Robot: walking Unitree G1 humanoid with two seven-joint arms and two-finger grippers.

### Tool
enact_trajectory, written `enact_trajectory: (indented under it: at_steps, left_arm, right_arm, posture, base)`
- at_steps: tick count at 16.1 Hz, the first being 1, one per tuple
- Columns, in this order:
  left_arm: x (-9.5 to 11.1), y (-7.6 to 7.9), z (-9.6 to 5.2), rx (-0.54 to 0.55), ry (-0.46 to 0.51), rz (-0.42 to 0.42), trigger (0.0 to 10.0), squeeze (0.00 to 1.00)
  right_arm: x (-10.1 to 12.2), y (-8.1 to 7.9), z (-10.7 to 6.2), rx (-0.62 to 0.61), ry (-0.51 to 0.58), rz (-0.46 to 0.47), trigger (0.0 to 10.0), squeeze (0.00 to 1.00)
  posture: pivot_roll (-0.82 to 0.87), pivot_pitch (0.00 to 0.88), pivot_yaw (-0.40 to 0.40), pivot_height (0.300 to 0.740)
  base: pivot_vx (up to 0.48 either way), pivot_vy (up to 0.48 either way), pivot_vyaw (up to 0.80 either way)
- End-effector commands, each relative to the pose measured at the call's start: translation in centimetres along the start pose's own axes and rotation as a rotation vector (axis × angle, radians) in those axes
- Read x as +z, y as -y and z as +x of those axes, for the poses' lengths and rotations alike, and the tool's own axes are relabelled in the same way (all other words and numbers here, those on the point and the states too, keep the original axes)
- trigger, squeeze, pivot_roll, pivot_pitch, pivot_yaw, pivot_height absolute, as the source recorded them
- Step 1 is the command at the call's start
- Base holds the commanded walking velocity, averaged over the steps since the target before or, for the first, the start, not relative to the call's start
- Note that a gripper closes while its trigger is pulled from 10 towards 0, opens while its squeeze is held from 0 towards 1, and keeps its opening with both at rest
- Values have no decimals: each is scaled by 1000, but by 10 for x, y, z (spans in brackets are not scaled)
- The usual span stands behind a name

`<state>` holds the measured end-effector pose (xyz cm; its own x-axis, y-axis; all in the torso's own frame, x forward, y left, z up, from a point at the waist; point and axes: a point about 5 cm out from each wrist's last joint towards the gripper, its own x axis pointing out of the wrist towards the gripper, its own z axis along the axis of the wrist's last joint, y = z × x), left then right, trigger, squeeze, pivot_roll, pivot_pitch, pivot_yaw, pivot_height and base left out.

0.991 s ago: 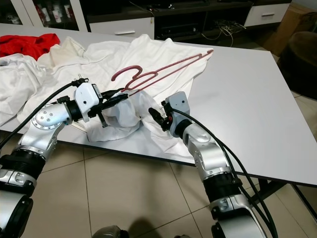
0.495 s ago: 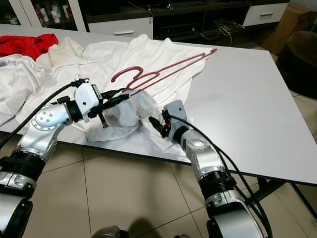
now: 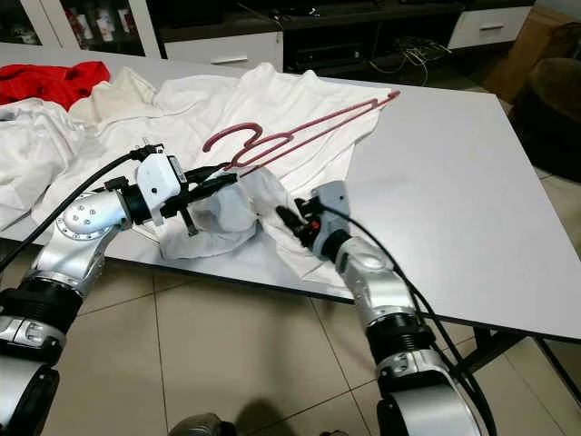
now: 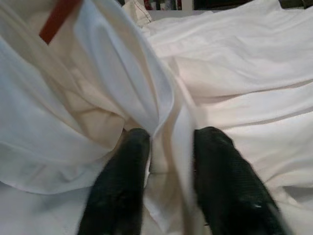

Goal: Hang hanger

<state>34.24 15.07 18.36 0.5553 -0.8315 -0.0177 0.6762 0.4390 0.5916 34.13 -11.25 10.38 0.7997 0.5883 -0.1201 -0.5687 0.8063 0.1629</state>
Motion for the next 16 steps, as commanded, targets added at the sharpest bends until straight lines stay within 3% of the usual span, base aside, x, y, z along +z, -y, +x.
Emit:
enact_trajectory:
  at_steps: [1, 6, 9, 10, 11, 16]
  left_arm:
    - [4, -2, -1, -5, 9, 16, 1333, 0]
    - [4, -2, -1, -3, 11, 17, 1294, 0]
    - [5, -2, 0, -5, 13, 18, 1412, 0]
    - [5, -2, 0, -6, 17, 21, 1412, 0]
    - [5, -1, 0, -6, 19, 24, 1373, 0]
    - [5, -1, -1, -5, 22, 24, 1294, 0]
  right_arm:
    - [8, -1, -1, 23, 37, -11, 0, 0]
    - [6, -11, -5, 107, 55, -19, 0, 0]
    - [4, -2, -5, 27, 22, -61, 0, 0]
    - [3, 2, -5, -14, 11, -70, 10000, 4]
    - [3, 4, -6, -34, 0, -70, 10000, 1000]
    - [3, 5, -5, -35, -4, -70, 10000, 1000]
  posture:
    - [138, 17, 11, 740]
    - [135, 21, 12, 740]
    - [135, 22, 13, 740]
    - [137, 23, 12, 740]
    - [138, 23, 11, 740]
    - [139, 24, 10, 740]
  base:
    - [0, 0, 0]
    - [0, 0, 0]
    - [0, 0, 0]
    - [0, 0, 0]
    - [0, 0, 0]
    - [0, 0, 0]
